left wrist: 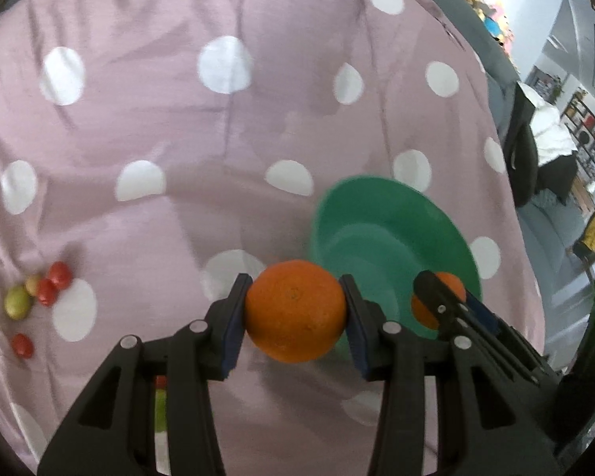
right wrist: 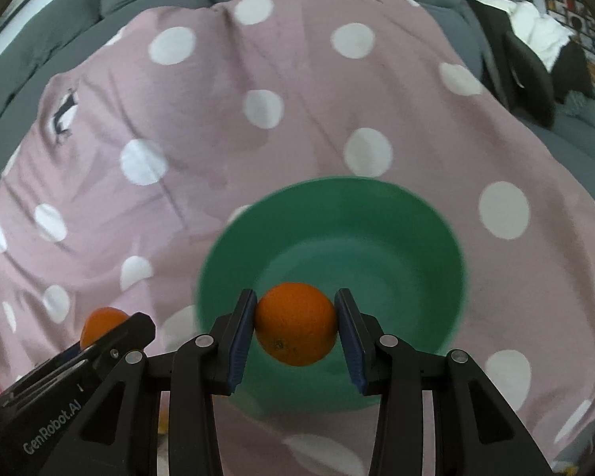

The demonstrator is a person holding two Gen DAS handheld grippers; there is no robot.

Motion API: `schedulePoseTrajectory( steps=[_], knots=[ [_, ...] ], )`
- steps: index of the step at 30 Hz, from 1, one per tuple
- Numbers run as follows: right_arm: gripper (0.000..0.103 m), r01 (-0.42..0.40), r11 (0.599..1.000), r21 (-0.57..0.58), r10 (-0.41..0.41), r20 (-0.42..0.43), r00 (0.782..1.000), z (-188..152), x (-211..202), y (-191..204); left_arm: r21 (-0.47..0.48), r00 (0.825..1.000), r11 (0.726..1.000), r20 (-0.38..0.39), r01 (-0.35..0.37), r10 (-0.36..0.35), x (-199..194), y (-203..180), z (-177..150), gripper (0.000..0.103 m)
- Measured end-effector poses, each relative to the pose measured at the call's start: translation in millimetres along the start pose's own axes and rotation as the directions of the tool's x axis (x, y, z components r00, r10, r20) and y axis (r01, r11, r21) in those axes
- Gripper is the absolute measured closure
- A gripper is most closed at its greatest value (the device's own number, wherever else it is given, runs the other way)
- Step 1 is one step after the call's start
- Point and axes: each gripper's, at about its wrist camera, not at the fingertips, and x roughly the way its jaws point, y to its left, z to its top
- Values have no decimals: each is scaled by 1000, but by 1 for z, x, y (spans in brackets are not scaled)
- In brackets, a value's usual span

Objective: Organize fruits
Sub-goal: 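Lower both oranges into the green bowl and open both tools, then move both open tools back from the bowl to the fruit pile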

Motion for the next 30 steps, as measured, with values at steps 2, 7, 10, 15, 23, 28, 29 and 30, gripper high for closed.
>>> schedulePoseTrajectory(
  steps=[2, 7, 10, 15, 23, 28, 29, 30],
  knots=[
    [61, 16, 1000, 14, -16, 0, 1000, 1, 0, -8, 6, 1000, 1000, -5, 25, -25, 5, -8, 2, 59],
    [61, 34, 998, 47, -34, 0, 999, 4, -1, -24, 33, 999, 999, -18, 40, -39, 17, -24, 11, 59],
    [61, 36, 997, 69, -36, -3, 999, 5, 3, -30, 28, 998, 998, -28, 61, -60, 26, -27, 13, 59],
    [60, 46, 996, 79, -45, -19, 999, 7, 8, -36, -2, 995, 997, -61, 79, -79, 37, -27, 16, 53],
    [44, 35, 999, 36, -37, 35, 999, 13, 4, -28, -38, 995, 996, 50, 86, -84, -16, 7, 22, 27],
    [39, -28, 1000, -7, 28, 46, 999, 16, 13, -9, -48, 992, 998, 113, -47, 52, -55, 51, 9, 24],
    [39, -34, 999, -15, 35, 40, 999, 16, 17, -6, -58, 989, 995, 116, -84, 91, -61, 62, 5, 23],
    [39, -23, 999, -26, 24, 31, 999, 15, 22, -2, -81, 984, 988, 112, -134, 142, -66, 76, -1, 23]
  ],
)
